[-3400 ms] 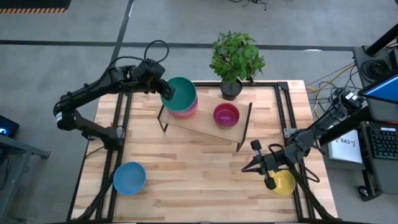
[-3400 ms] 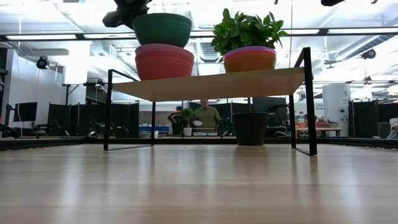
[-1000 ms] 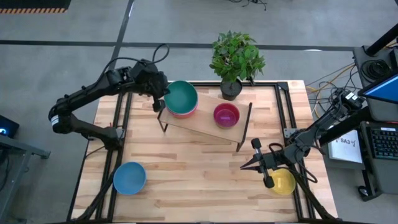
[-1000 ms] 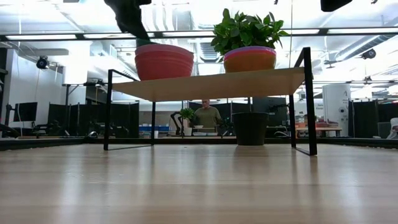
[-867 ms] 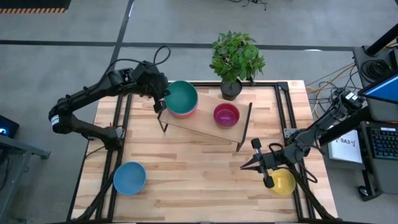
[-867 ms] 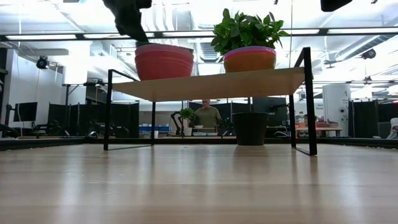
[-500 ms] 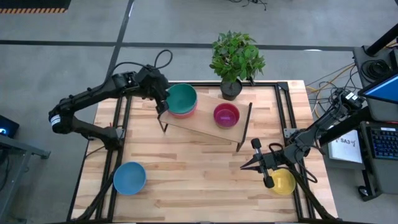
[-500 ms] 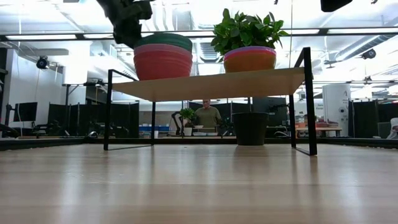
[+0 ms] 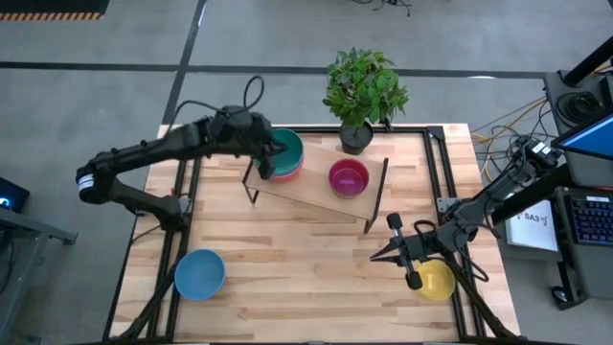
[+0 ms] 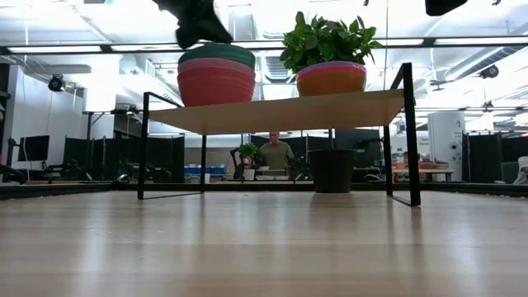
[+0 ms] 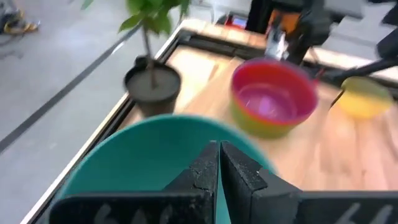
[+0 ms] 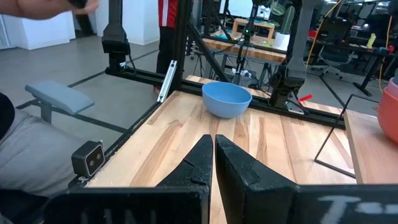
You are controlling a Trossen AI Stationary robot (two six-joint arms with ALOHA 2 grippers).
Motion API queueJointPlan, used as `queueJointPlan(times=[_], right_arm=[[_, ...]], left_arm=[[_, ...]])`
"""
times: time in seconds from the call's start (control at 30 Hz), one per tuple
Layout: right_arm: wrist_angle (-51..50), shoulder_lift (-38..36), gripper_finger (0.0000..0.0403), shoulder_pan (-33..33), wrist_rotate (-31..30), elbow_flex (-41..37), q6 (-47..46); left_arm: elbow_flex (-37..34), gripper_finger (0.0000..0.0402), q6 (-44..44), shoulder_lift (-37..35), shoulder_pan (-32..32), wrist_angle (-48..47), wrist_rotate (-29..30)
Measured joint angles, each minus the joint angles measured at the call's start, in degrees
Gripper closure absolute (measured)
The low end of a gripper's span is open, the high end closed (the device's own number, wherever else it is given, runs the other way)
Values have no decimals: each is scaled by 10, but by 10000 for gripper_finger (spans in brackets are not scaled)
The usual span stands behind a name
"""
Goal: Place and stack bowls onto a shelf
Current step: Stack the light blue bowl on top of the pink bowl on the shelf
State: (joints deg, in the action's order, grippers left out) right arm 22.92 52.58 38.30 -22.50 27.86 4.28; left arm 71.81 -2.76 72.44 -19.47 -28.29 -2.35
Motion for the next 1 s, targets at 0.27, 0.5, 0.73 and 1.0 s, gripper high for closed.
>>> queueJointPlan(times=[0.27, 0.5, 0.73, 1.0], right_arm=[[-1, 0, 394, 0, 0, 0, -1], [-1, 0, 394, 0, 0, 0, -1], [-1, 0, 394, 0, 0, 0, -1], [-1, 0, 394, 0, 0, 0, -2]], left_arm=[[-79, 401, -28, 1, 30, 149, 4], [-111, 401, -45, 3, 32, 158, 5], [-112, 401, -53, 3, 51, 159, 6], [-107, 401, -55, 3, 68, 180, 46]])
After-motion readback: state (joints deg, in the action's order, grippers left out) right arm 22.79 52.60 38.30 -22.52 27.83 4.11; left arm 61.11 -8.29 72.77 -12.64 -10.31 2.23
